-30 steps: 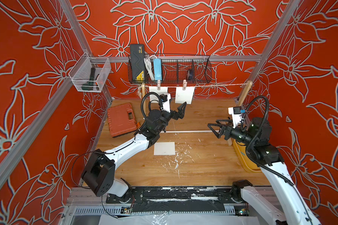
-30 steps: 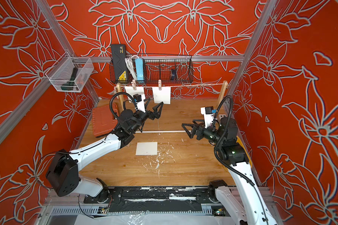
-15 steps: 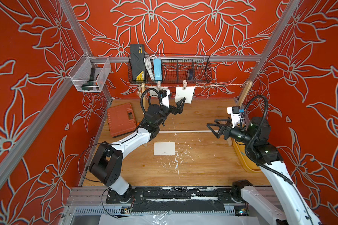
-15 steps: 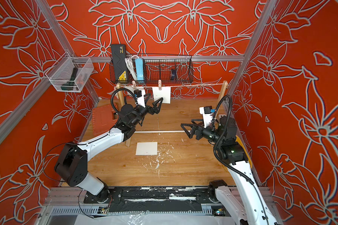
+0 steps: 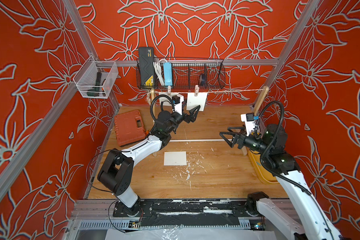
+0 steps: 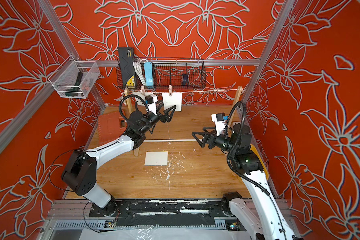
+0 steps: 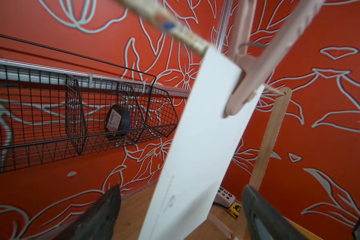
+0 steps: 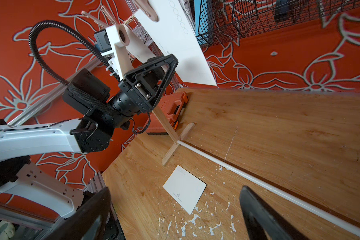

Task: Remove the postcards from the strings
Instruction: Pinch the postcard on the clothesline.

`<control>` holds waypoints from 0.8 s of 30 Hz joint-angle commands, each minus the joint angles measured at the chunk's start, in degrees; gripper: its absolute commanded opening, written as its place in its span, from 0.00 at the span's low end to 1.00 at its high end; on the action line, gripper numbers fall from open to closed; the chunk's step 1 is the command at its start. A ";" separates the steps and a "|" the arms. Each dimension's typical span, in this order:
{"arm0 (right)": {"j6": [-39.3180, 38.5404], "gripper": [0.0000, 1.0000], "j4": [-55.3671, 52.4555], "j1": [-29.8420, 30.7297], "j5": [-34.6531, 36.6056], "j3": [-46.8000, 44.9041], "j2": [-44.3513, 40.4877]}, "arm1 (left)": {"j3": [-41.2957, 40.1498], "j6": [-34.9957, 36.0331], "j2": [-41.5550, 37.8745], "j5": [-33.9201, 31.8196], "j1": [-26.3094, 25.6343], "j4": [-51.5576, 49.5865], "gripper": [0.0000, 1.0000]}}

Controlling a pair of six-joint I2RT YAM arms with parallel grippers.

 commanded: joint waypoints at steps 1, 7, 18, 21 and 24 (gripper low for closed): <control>-0.63 0.97 1.34 0.55 -0.11 0.78 -0.23 | -1.61 0.04 -1.55 3.83 0.32 3.80 0.86; -0.81 0.97 0.82 0.55 0.61 1.04 -0.26 | -4.52 -1.03 -4.51 6.36 0.37 4.65 0.75; -0.28 0.96 0.52 0.55 1.04 1.57 -0.27 | -8.85 -4.68 -8.83 10.06 0.37 5.04 0.62; -0.06 0.96 0.48 0.55 1.09 1.81 -0.28 | -9.44 -5.74 -9.56 11.24 0.32 4.90 0.58; -0.17 0.96 0.07 0.56 1.35 2.22 0.06 | -10.26 -7.23 -10.17 12.20 0.23 5.06 0.55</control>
